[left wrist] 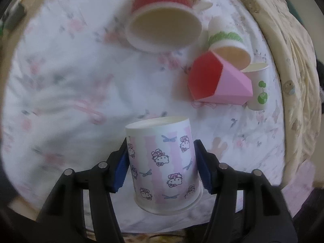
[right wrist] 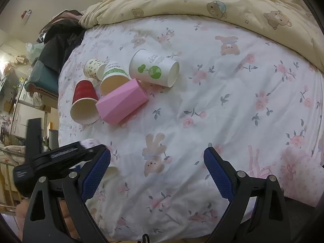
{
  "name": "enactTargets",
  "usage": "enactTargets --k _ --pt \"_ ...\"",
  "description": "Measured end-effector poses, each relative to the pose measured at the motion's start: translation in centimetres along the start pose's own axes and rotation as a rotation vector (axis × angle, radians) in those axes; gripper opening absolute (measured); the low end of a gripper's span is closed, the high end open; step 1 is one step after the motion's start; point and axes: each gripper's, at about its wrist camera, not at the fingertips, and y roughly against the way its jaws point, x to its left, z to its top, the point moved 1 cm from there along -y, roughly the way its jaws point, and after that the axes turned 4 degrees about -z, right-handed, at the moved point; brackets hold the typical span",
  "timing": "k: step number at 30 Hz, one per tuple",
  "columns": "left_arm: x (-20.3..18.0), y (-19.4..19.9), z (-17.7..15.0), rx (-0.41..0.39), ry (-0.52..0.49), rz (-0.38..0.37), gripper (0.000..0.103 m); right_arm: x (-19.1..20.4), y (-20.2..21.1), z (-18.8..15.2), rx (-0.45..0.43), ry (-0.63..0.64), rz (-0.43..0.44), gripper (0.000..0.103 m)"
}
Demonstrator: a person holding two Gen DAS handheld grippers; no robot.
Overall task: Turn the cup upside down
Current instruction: 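Close the left tool on the cup and lift it, then rotate the held cup with the left tool until its rim faces down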
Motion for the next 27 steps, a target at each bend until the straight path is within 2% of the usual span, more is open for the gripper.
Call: enactTargets --k 3,12,23,27 --pt "1.0 2.2 0.2 -0.028 -0.057 0.017 0.056 0.4 -0.1 -0.2 0.008 0.013 0.006 0.096" --pt "3.5 6.6 -0.2 -0.093 -0.139 0.035 0.056 2.5 -0.8 -1.0 0.018 0.09 -0.003 0.096" --pt "5.8 7.8 -1.5 -0.169 -0.217 0.031 0.056 4.1 -1.5 -2.0 0.028 0.151 -0.026 0.096" --pt "6.3 7.1 -1.4 -0.178 -0.203 0.011 0.056 4.5 -2.1 -2.3 0.037 0.174 -0.046 0.096"
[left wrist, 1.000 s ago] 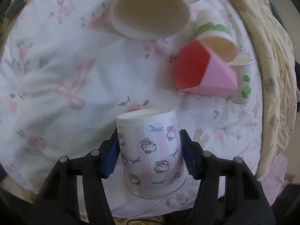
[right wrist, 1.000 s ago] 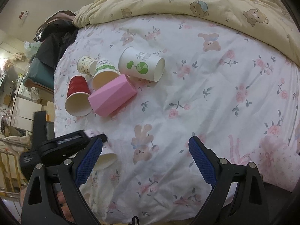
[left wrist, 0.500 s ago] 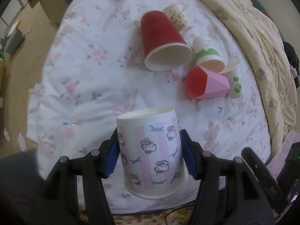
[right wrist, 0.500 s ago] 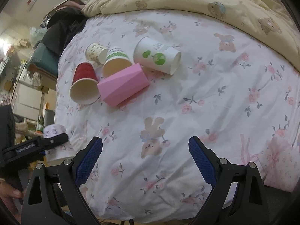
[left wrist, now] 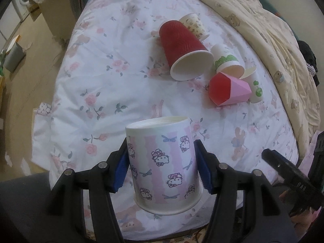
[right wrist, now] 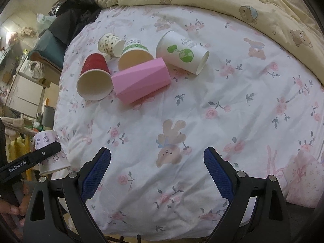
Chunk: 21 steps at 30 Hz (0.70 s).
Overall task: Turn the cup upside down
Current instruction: 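Rotate the held cup with the left tool until its rim faces down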
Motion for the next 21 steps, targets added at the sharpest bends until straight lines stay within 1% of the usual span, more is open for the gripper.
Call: enactTargets --k 2,5,14,17,21 --pt "-0.2 0.1 0.1 -0.009 -0.001 -0.011 0.056 0.4 -0.3 -0.1 0.004 0.019 -0.013 0.096" --pt "-0.8 0.5 0.2 -0.027 -0.03 -0.018 0.056 0.8 -0.5 -0.1 0.004 0.036 -0.018 0.096" --pt "-1.4 0.5 0.2 -0.025 -0.043 -0.048 0.056 2.0 -0.5 -0.1 -0.012 0.082 -0.011 0.096" --pt "-2.0 0.6 0.1 -0.038 -0.061 -0.058 0.056 2.1 -0.5 -0.2 -0.01 0.076 0.008 0.096" --pt "-2.2 1.0 0.2 -0.06 -0.067 -0.065 0.056 2.6 -0.7 -0.4 0.0 0.07 0.058 0.096"
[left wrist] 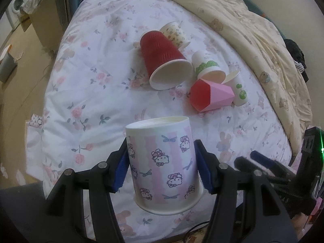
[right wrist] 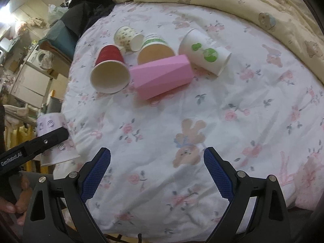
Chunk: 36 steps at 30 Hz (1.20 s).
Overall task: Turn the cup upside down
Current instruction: 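Rotate the held cup with the left tool until its rim faces down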
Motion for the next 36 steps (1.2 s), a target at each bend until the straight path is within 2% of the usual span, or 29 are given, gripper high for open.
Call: enactTargets --k 12,16,26,33,36 --pt "0.8 -0.4 1.1 -0.031 0.073 -0.058 0.057 3.0 1.0 -0.3 0.016 0.055 0.263 0.096" --pt "0.9 -0.6 0.9 -0.025 0.084 -0.072 0.057 3.6 1.0 -0.6 0.023 0.07 0.285 0.096" --pt "-1.5 -1.0 0.2 0.007 -0.008 -0.11 0.057 4.7 0.6 -0.6 0.053 0.076 0.381 0.096" --pt "-2.7 -0.7 -0.1 0.006 -0.049 -0.142 0.057 4.7 -0.5 -0.9 0.099 0.079 0.353 0.096" --pt "-2.9 -0.6 -0.3 0.017 -0.052 -0.161 0.057 4.5 -1.1 -1.1 0.113 0.081 0.314 0.096"
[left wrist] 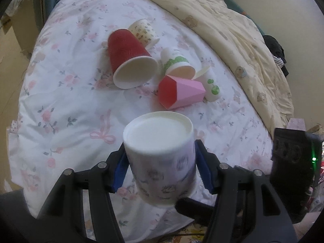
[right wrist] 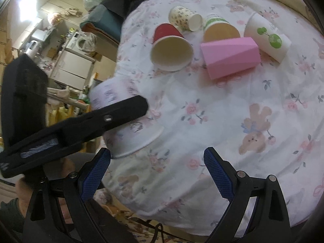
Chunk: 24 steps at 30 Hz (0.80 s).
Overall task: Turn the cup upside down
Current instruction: 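Rotate the held cup with the left tool until its rim faces down, then lower the inverted cup onto the bed and open the left tool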
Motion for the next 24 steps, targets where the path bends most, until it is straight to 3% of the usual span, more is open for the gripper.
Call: enactTargets --k 7,12,24 --pt "-0.3 0.5 0.1 -0.011 -0.016 -0.007 0.056 -0.7 -0.5 -0.2 0.018 0.007 -0.071 0.096" --pt "-0.1 0.7 0.2 -0.031 -0.036 0.05 0.054 -1.0 0.2 -0.1 0.002 -0.001 -0.06 0.096" --pt "1.5 -0.6 2.8 -0.003 0.007 0.196 0.054 -6.5 6.6 0.3 -0.203 -0.205 -0.161 0.096"
